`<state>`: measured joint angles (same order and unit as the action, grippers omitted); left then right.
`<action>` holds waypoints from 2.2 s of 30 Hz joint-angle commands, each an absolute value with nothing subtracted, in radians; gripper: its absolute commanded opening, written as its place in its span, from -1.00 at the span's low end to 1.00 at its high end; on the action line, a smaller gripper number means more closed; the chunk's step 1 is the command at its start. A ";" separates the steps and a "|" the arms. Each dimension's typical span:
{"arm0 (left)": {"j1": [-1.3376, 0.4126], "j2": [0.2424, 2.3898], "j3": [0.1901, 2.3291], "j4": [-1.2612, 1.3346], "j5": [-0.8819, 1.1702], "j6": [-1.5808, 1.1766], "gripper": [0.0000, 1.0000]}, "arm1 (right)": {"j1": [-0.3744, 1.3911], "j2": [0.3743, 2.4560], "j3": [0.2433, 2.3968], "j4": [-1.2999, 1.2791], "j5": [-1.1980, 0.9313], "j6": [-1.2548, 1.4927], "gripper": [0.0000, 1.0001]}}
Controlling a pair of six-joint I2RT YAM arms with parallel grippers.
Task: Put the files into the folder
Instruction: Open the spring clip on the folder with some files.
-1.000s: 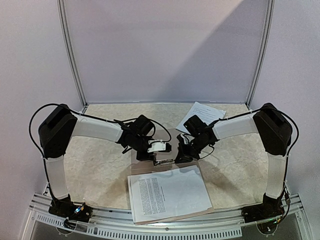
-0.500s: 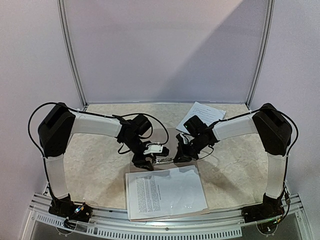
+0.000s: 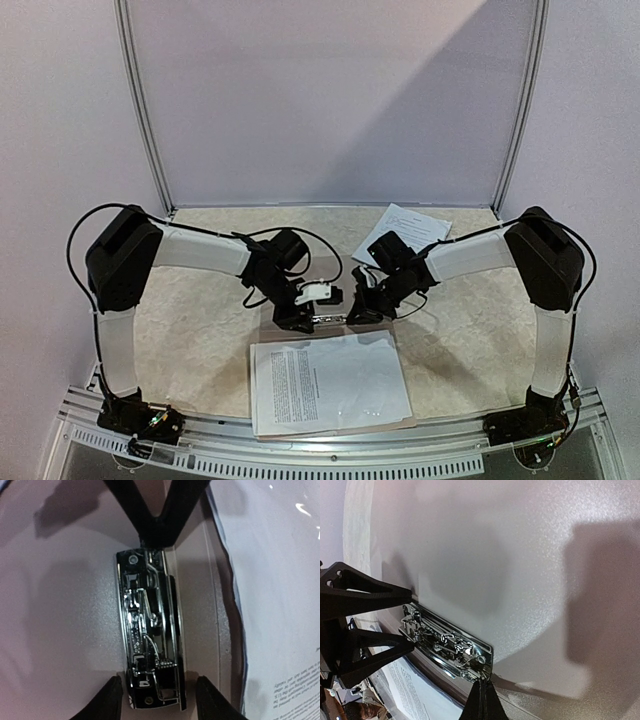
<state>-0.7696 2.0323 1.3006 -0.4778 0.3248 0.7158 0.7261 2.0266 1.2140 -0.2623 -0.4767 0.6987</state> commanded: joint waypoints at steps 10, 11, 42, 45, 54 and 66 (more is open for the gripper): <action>-0.787 2.103 1.293 -0.551 0.294 0.775 -0.40 | 0.721 2.105 1.209 -0.354 -0.295 0.693 -1.00; -0.791 2.095 1.277 -0.540 0.292 0.787 -0.41 | 0.720 2.111 1.206 -0.352 -0.289 0.688 -1.00; -0.824 2.135 1.262 -0.526 0.220 0.766 -0.41 | 0.726 1.921 1.047 -0.072 -0.545 0.726 -0.57; -0.824 2.135 1.262 -0.526 0.221 0.765 -0.41 | 0.726 1.945 1.065 -0.054 -0.559 0.725 -0.56; -0.824 2.137 1.265 -0.529 0.221 0.762 -0.41 | 0.727 1.994 1.080 -0.057 -0.568 0.734 -0.80; -0.824 2.146 1.276 -0.553 0.238 0.785 -0.40 | 0.714 2.035 1.078 -0.022 -0.596 0.745 -0.92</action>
